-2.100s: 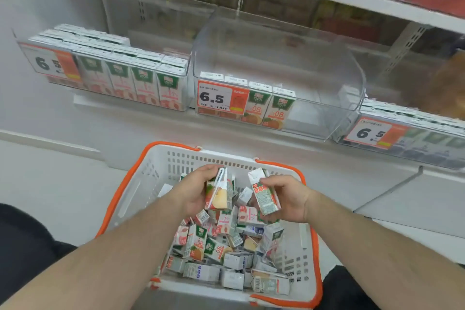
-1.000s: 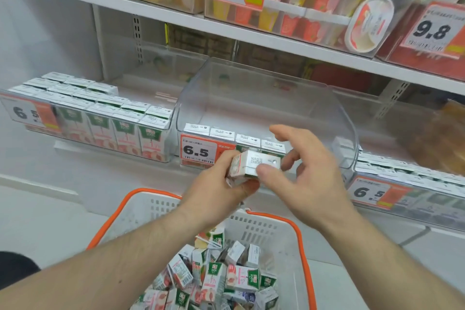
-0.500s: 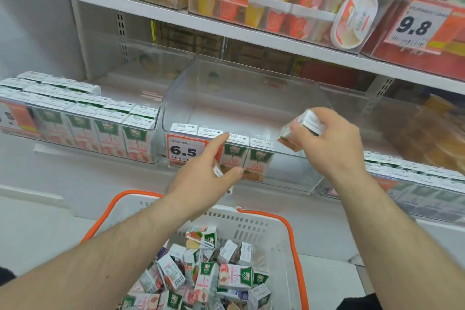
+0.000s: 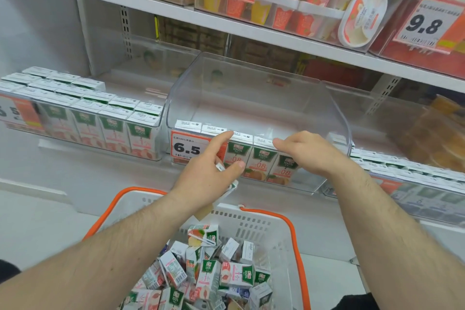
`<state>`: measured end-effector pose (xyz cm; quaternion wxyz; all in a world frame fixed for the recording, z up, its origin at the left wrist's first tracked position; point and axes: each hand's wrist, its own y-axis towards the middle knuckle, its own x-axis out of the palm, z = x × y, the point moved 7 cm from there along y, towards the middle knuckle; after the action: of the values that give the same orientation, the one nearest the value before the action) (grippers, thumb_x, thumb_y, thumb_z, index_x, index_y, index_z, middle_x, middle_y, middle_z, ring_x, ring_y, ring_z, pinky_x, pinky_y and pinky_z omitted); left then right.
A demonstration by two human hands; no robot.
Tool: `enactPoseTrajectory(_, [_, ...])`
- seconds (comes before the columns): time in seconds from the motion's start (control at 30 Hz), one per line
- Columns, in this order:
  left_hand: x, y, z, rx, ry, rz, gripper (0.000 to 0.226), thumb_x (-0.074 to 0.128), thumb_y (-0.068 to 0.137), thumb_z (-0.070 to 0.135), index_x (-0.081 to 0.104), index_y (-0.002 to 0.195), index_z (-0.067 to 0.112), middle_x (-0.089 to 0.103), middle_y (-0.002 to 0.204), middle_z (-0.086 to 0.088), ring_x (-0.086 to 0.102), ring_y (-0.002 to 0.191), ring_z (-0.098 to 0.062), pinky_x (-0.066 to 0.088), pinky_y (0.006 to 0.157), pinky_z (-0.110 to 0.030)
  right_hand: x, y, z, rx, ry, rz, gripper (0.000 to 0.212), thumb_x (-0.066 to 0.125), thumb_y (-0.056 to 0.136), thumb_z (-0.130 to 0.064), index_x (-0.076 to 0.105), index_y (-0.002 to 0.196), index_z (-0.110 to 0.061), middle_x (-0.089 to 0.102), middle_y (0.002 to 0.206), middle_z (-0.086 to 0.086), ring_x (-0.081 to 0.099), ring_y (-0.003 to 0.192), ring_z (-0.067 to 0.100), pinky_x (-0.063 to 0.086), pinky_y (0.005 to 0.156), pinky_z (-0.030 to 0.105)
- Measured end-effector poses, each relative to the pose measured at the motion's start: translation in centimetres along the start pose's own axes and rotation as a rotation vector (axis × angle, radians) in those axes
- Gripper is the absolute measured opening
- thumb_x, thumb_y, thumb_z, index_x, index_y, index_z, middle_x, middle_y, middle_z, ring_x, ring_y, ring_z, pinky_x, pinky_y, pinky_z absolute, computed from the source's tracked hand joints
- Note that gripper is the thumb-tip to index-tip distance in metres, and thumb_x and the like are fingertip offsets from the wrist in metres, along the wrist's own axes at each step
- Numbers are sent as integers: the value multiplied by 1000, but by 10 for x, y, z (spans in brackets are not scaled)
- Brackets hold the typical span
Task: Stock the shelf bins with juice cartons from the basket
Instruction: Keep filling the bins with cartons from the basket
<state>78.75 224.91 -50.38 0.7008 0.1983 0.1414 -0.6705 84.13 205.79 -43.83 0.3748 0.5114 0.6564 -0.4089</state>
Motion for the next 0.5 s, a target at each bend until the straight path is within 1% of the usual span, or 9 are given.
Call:
enactPoseTrajectory(0.1, [0,-5,7,24,-98,30,61,57,91,48,22,140,59,59,124,-11,58,113,-27,48,96,-39,5,0,0,44,-124,-26,76,17,94,-71,62,125,-19,60,131,6,53,120,26,40,103,42])
enactPoseTrajectory(0.17, [-1,-10,16,55,-164,48,58,55,93,47,24,142,54,60,121,-7,58,111,-22,47,91,-32,4,2,-2,25,-290,69,83,4,90,-73,62,127,-26,60,133,4,48,126,29,31,108,46])
enactPoseTrajectory(0.23, [-3,-14,25,60,-245,72,53,49,95,46,28,144,44,60,103,4,58,96,-5,42,80,-19,-11,-4,-13,-77,-382,386,86,2,88,-73,68,116,-26,66,122,2,52,117,28,33,100,45])
enactPoseTrajectory(0.3, [-5,-15,28,27,-350,90,44,40,98,46,34,141,38,55,99,12,53,95,3,37,77,-14,-28,-29,-32,-278,-119,705,70,20,89,-64,72,103,-20,71,104,-3,58,100,21,42,88,38])
enactPoseTrajectory(0.33, [-6,-16,30,6,-401,92,39,34,99,47,37,137,38,53,101,14,51,97,3,36,77,-14,-30,-44,-38,-391,69,780,56,32,88,-56,72,94,-18,70,93,-5,59,89,16,45,80,35])
enactPoseTrajectory(0.37, [-8,-18,31,-13,-454,99,37,29,99,49,40,133,38,52,104,15,51,99,1,38,79,-15,-28,-57,-44,-477,242,775,40,43,86,-47,71,87,-18,68,83,-8,58,79,12,46,72,32])
enactPoseTrajectory(0.4, [-9,-19,31,-33,-516,113,38,25,100,50,44,129,37,53,105,12,53,101,-5,41,82,-19,-22,-67,-52,-513,381,706,27,53,82,-41,70,84,-20,65,77,-9,57,71,10,46,66,31])
enactPoseTrajectory(0.43, [-10,-19,30,-66,-585,132,40,23,100,51,48,127,35,55,106,8,54,103,-11,44,87,-25,-10,-71,-58,-498,484,577,19,61,75,-39,68,85,-24,63,75,-10,55,64,9,46,62,29])
enactPoseTrajectory(0.5, [-9,-19,27,-169,-727,147,43,23,100,54,54,123,33,60,112,1,59,105,-18,49,93,-38,20,-72,-65,-398,515,301,38,70,62,-48,62,95,-32,60,80,-10,52,60,5,44,59,25])
